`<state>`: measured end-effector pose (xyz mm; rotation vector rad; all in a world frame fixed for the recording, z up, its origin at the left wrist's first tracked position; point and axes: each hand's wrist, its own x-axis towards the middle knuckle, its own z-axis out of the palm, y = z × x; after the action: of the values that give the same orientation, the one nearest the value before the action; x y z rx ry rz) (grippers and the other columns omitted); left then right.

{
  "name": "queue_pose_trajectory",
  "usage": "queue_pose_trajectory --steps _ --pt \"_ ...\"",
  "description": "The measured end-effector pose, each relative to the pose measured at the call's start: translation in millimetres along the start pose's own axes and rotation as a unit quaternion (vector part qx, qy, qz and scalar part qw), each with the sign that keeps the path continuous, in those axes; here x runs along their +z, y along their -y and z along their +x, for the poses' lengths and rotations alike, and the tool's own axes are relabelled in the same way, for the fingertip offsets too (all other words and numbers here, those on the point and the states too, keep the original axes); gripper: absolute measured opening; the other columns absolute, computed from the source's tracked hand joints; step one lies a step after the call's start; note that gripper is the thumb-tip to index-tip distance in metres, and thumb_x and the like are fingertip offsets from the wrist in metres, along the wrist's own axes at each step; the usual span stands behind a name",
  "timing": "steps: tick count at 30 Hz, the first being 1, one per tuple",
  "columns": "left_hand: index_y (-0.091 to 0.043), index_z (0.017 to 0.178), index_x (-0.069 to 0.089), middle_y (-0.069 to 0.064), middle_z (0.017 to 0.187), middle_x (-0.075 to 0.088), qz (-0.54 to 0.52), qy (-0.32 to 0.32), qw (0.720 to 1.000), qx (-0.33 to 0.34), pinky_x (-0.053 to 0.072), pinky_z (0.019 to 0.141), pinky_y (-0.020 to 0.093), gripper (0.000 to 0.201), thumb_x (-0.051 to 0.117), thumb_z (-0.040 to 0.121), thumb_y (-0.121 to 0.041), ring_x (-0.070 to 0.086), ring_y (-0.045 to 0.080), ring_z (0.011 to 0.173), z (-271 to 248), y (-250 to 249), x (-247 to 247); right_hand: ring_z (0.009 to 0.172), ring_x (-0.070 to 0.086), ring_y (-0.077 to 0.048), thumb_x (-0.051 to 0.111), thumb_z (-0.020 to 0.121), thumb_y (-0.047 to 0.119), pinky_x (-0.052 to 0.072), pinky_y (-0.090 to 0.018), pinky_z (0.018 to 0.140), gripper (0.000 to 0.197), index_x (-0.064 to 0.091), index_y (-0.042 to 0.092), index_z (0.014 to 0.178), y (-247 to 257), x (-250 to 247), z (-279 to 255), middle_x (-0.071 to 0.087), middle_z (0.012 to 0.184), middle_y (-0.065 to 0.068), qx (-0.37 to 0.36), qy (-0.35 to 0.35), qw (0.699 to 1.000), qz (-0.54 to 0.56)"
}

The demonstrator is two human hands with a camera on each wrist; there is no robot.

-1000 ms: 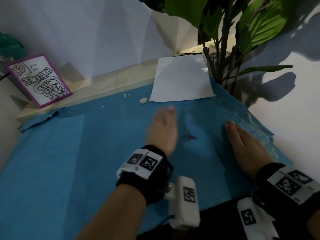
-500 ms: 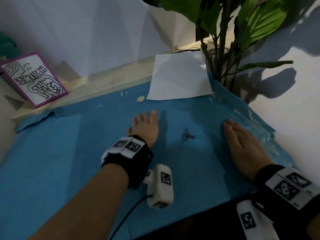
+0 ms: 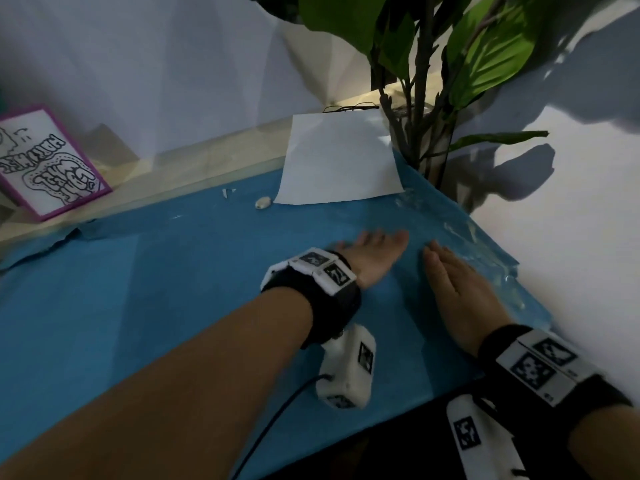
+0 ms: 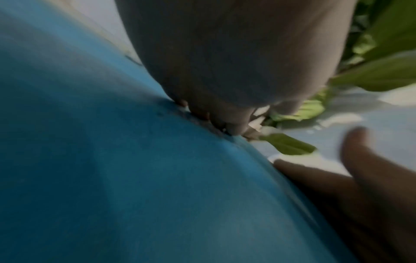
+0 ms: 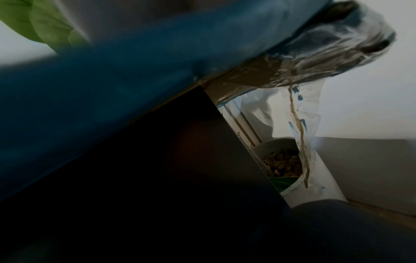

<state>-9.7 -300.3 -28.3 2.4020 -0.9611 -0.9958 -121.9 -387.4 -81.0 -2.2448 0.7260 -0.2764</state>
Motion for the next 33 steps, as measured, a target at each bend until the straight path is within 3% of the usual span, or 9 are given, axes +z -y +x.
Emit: queue_pose_trajectory --steps 3,9,13,16,18,22,29,31,33 --pt "-0.019 0.143 0.043 0.003 0.150 0.037 -0.028 0.008 0.999 0.045 0.021 0.102 0.014 0.058 0.018 0.101 -0.050 0.034 0.016 0.136 -9.6 -7.0 4.6 0.144 0.018 -0.013 0.019 0.095 0.043 0.006 -0.019 0.113 0.057 0.034 0.020 0.144 -2.6 0.4 1.0 0.024 0.155 0.000 -0.014 0.004 1.000 0.005" --pt "-0.015 0.152 -0.002 0.009 0.160 -0.004 0.206 -0.023 0.978 -0.008 0.007 0.117 0.047 0.051 0.015 0.104 -0.022 -0.002 0.027 0.147 17.7 -2.0 -5.5 0.141 0.022 -0.010 0.017 0.093 0.046 0.007 -0.010 0.104 0.062 0.032 0.015 0.145 -1.4 0.4 -3.2 0.027 0.153 0.001 0.011 -0.021 0.998 0.063" --pt "-0.022 0.152 0.019 0.008 0.155 0.027 0.171 0.053 0.975 0.132 0.013 0.117 0.040 0.049 0.021 0.105 -0.035 0.025 0.019 0.142 -4.2 -3.3 13.3 0.113 0.037 0.001 0.015 0.092 0.045 0.015 0.006 0.085 0.063 0.050 0.012 0.134 -0.7 -2.7 -4.5 0.049 0.126 0.005 0.006 -0.043 0.990 0.138" --pt "-0.018 0.144 0.041 0.009 0.147 0.042 0.024 -0.071 0.994 0.084 0.025 0.109 0.026 0.056 0.021 0.102 -0.049 0.041 0.024 0.132 -19.3 13.8 -7.4 0.127 0.038 -0.008 0.008 0.081 0.059 0.012 -0.001 0.091 0.079 0.048 0.020 0.136 -5.5 -5.7 -3.7 0.047 0.138 0.005 0.022 -0.030 0.989 0.144" --pt "-0.018 0.145 0.037 0.007 0.153 0.032 0.026 -0.196 0.980 -0.012 0.018 0.113 0.031 0.053 0.019 0.103 -0.044 0.029 0.025 0.140 -15.5 43.6 -22.8 0.135 0.032 -0.011 0.005 0.075 0.065 0.011 -0.010 0.098 0.085 0.046 0.027 0.138 -6.1 -9.3 -3.9 0.041 0.146 0.006 0.050 -0.020 0.986 0.155" --pt "-0.018 0.150 0.016 0.011 0.159 0.006 0.109 -0.176 0.957 -0.204 0.006 0.115 0.052 0.059 0.009 0.099 -0.048 0.002 0.032 0.145 -7.1 75.8 -6.7 0.136 0.032 -0.014 0.001 0.070 0.070 0.015 -0.018 0.100 0.089 0.049 0.034 0.135 -3.0 -14.9 -3.6 0.039 0.147 0.005 0.075 -0.014 0.981 0.181" --pt "-0.016 0.153 0.005 0.008 0.160 -0.001 0.101 -0.127 0.986 0.034 0.000 0.117 0.045 0.052 0.007 0.103 -0.028 -0.004 0.020 0.147 -7.9 4.4 51.0 0.135 0.035 -0.020 0.001 0.068 0.074 0.016 -0.031 0.115 0.089 0.053 0.036 0.129 -1.3 -14.8 -0.2 0.042 0.146 -0.001 0.092 -0.026 0.978 0.183" --pt "-0.012 0.150 0.019 0.011 0.158 0.013 0.066 -0.207 0.975 0.037 0.010 0.118 0.044 0.056 0.006 0.101 -0.036 0.009 0.024 0.146 -18.2 10.3 46.4 0.134 0.036 -0.019 0.000 0.065 0.078 0.017 -0.032 0.116 0.089 0.054 0.041 0.125 -1.7 -16.5 -0.2 0.043 0.146 0.001 0.101 -0.022 0.976 0.189" --pt "-0.016 0.150 0.022 0.009 0.158 0.014 0.047 -0.289 0.955 -0.051 0.011 0.117 0.045 0.055 0.011 0.102 -0.041 0.008 0.024 0.146 -27.2 32.6 38.0 0.134 0.036 -0.018 -0.001 0.066 0.076 0.016 -0.028 0.112 0.089 0.054 0.041 0.126 -0.2 -18.5 -2.1 0.041 0.146 0.003 0.106 -0.012 0.976 0.188"
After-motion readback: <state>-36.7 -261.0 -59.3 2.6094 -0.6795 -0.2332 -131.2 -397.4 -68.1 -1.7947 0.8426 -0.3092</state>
